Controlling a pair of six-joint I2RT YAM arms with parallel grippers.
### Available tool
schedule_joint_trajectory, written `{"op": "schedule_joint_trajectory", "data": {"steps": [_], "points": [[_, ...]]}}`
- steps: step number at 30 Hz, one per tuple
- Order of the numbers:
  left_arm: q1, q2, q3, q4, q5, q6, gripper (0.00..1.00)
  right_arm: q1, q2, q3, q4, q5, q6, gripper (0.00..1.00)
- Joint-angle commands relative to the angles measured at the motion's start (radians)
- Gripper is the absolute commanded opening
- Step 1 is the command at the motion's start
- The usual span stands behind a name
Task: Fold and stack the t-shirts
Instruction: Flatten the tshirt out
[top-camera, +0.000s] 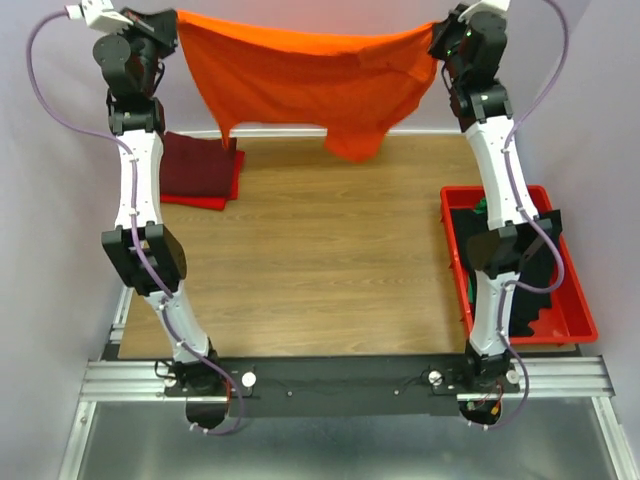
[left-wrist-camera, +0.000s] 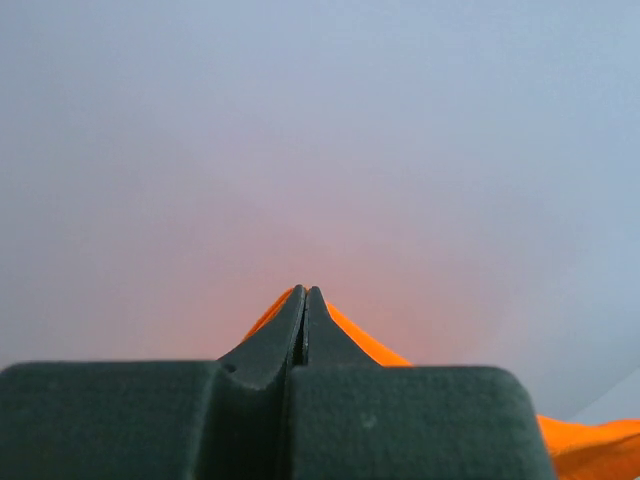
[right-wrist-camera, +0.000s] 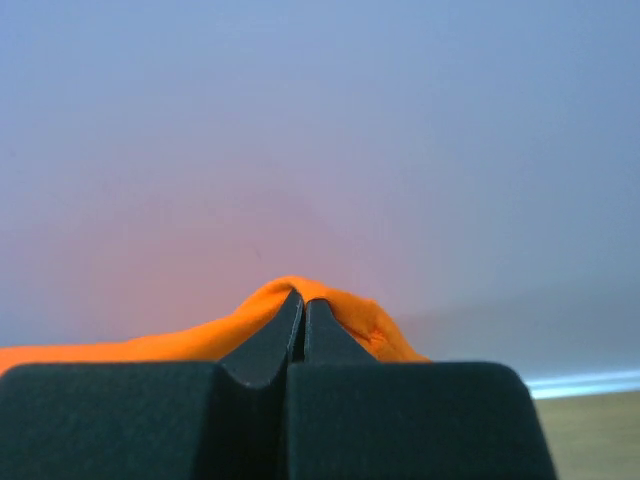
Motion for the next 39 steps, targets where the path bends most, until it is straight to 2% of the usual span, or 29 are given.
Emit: {"op": "schedule_joint_trajectory", "data": {"steps": [1, 4, 7, 12, 15, 19, 22, 25, 26, 35, 39], "points": [[0.015, -0.014, 0.041, 0.063, 0.037, 0.006, 0.00, -0.007, -0.063, -0.057, 0.113, -0.015, -0.057, 0.00], [0.015, -0.012, 0.009, 0.068, 0.035, 0.012, 0.00, -0.009, -0.090, -0.124, 0.121, -0.021, -0.060, 0.00], [0.015, -0.028, -0.089, 0.088, 0.028, 0.010, 0.00, -0.009, -0.126, -0.247, 0.126, -0.015, -0.049, 0.00], [0.018, -0.091, -0.354, 0.143, -0.008, 0.022, 0.00, -0.012, -0.221, -0.497, 0.130, -0.019, -0.008, 0.00], [0.037, -0.130, -0.517, 0.171, -0.015, 0.004, 0.00, -0.015, -0.302, -0.742, 0.146, -0.049, 0.037, 0.01], [0.055, -0.187, -0.698, 0.178, -0.029, -0.023, 0.00, -0.012, -0.389, -0.913, 0.163, -0.087, 0.094, 0.00], [0.058, -0.273, -0.874, 0.149, -0.080, -0.051, 0.00, -0.013, -0.455, -1.113, 0.161, -0.130, 0.143, 0.00], [0.058, -0.331, -0.979, 0.093, -0.127, -0.062, 0.00, -0.013, -0.527, -1.235, 0.154, -0.133, 0.213, 0.00], [0.058, -0.369, -1.037, 0.058, -0.141, -0.060, 0.00, -0.013, -0.546, -1.320, 0.152, -0.139, 0.236, 0.00], [0.058, -0.647, -1.403, -0.075, -0.264, -0.106, 0.00, -0.013, -0.718, -1.616, 0.022, -0.176, 0.312, 0.00], [0.058, -0.745, -1.500, -0.145, -0.327, -0.109, 0.00, -0.015, -0.791, -1.728, -0.006, -0.231, 0.328, 0.00]]}}
